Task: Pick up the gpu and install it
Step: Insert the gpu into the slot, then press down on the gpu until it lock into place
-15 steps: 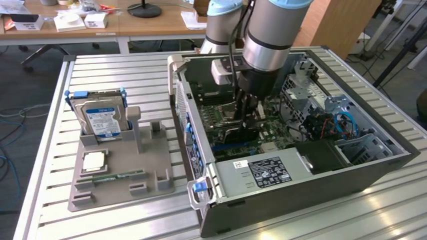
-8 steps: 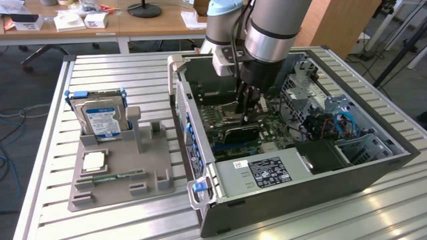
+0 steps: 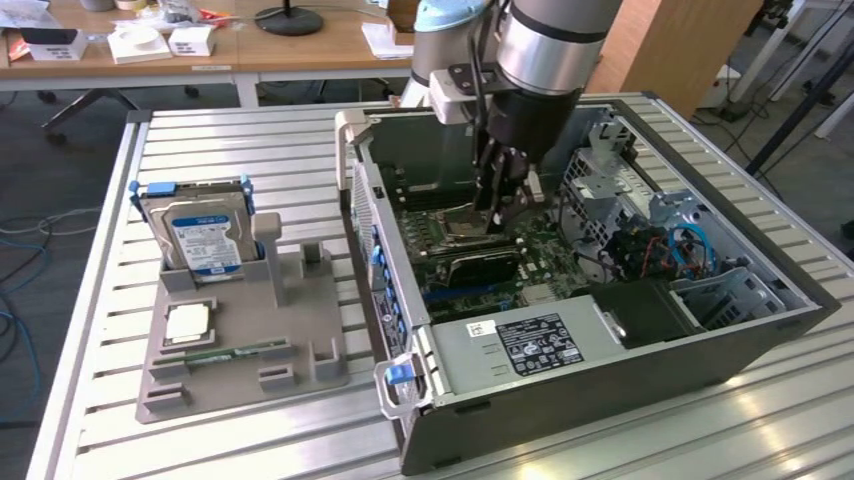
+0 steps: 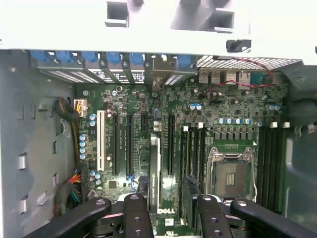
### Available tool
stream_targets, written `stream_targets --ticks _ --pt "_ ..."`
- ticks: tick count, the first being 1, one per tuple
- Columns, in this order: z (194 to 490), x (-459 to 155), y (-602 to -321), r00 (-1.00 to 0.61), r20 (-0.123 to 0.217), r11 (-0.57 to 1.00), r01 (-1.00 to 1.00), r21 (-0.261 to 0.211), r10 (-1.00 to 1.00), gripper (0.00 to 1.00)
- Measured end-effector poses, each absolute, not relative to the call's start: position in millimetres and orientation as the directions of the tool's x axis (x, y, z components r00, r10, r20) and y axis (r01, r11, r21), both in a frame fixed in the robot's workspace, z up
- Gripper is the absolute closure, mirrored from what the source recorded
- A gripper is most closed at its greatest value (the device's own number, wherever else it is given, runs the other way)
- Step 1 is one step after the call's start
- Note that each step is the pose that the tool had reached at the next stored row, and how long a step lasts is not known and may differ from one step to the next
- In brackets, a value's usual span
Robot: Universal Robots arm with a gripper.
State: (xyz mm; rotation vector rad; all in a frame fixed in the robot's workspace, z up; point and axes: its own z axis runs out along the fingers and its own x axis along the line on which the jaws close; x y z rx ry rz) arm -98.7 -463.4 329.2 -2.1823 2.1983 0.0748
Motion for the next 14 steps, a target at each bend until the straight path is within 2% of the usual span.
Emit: stream_targets --ticks 14 --pt "331.0 -98.6 -463.4 -0.007 -0.065 0.007 -1.000 0.004 -0.998 0.59"
